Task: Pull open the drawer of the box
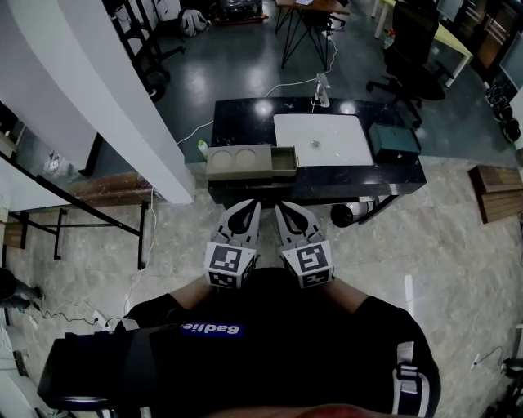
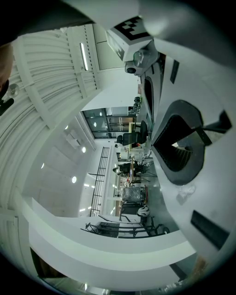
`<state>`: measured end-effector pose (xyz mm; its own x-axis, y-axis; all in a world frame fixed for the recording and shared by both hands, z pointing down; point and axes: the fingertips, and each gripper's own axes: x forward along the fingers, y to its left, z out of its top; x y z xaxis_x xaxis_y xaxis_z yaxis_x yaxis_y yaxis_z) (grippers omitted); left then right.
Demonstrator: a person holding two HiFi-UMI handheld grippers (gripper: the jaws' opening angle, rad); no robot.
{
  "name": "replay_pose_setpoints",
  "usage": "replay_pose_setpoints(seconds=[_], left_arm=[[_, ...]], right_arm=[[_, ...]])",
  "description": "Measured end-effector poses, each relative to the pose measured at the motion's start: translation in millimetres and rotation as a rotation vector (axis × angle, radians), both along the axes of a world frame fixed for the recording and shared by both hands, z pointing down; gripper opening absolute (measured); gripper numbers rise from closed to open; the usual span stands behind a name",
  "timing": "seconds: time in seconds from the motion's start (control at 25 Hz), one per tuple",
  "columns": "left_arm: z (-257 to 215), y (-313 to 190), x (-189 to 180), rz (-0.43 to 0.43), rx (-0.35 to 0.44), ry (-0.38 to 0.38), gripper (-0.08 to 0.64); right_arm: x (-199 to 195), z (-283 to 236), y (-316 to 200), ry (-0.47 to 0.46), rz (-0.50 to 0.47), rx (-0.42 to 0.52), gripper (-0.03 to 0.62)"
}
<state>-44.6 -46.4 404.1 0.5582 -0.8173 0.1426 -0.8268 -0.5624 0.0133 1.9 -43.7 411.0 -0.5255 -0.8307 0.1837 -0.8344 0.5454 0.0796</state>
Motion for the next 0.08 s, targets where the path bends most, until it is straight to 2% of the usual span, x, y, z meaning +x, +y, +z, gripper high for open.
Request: replay_pose_setpoints(seconds=[0.08], left_arm=[[-1.1, -1.5, 0.4, -0.002, 0.015, 0.01, -0.015]], right_arm=[[-0.6, 0.1, 0.2, -0.018, -0.006, 0.001, 0.0]])
